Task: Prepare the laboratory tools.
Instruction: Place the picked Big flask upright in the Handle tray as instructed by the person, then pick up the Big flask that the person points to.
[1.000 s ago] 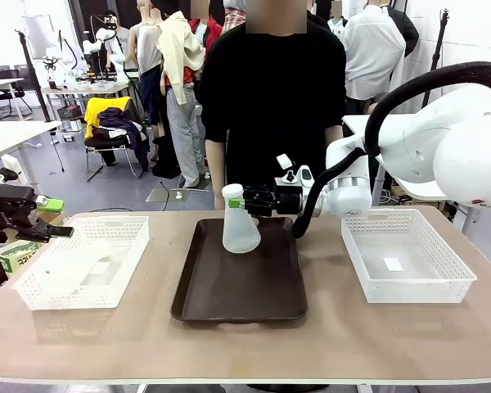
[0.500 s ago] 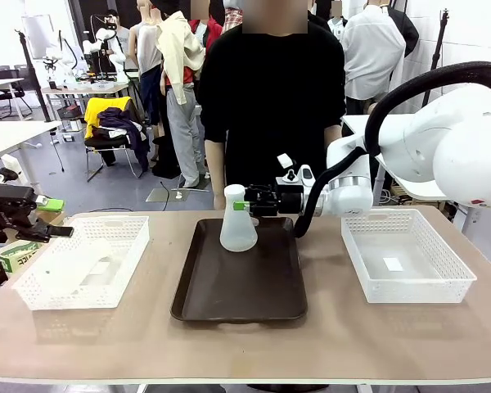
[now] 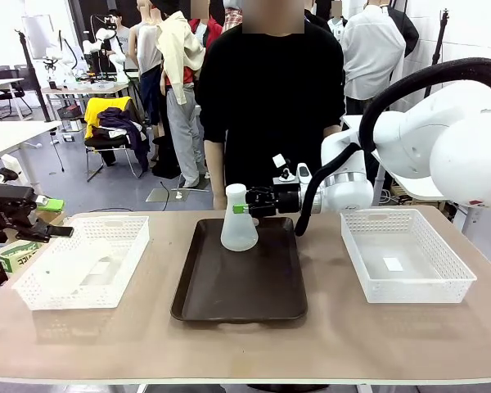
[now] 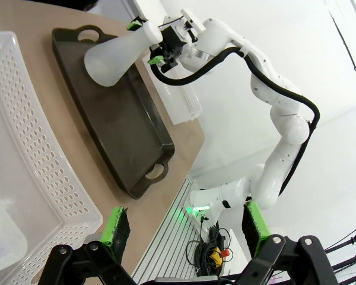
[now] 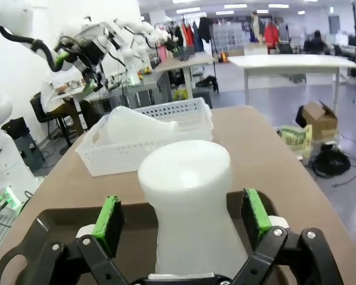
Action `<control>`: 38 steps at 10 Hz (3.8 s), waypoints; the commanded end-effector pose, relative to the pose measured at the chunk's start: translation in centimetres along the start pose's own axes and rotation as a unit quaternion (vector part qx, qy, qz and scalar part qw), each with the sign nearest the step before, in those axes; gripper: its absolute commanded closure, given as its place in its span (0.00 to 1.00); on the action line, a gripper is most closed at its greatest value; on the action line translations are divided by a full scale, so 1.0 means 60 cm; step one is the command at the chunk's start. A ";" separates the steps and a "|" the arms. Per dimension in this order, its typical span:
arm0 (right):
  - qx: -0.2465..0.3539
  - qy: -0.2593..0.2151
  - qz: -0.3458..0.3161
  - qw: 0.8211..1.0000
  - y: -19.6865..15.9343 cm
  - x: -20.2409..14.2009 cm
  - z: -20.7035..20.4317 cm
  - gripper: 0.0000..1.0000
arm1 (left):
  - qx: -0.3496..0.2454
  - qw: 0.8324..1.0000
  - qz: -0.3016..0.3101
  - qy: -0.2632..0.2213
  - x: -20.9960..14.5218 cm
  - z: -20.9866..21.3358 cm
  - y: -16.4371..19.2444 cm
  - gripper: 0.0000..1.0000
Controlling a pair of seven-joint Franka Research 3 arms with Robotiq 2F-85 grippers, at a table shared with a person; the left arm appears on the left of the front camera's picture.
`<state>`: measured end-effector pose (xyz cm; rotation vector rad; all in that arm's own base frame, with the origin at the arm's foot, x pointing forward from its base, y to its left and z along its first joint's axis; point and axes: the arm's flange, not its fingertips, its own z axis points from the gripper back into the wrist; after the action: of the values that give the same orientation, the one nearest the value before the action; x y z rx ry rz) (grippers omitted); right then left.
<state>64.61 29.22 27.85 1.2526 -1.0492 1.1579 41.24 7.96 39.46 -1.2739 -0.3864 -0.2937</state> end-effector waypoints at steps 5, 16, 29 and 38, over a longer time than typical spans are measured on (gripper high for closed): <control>0.000 0.000 0.000 1.000 0.000 0.000 0.000 0.00 | -0.005 1.000 -0.002 -0.005 0.002 0.001 -0.003 0.00; -0.079 0.182 -0.047 0.979 0.063 0.137 0.086 0.00 | -0.005 1.000 -0.002 -0.005 0.002 0.001 -0.003 0.00; -0.368 0.233 -0.084 0.896 0.268 0.164 0.387 0.00 | -0.005 1.000 -0.002 -0.005 0.002 0.001 -0.003 0.00; -0.370 0.241 -0.097 0.892 0.278 0.190 0.396 0.00 | -0.005 1.000 -0.002 -0.005 0.002 0.001 -0.003 0.00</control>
<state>50.71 5.74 42.42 0.4164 -0.8489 0.7413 41.24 7.95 39.47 -1.2738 -0.3863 -0.2939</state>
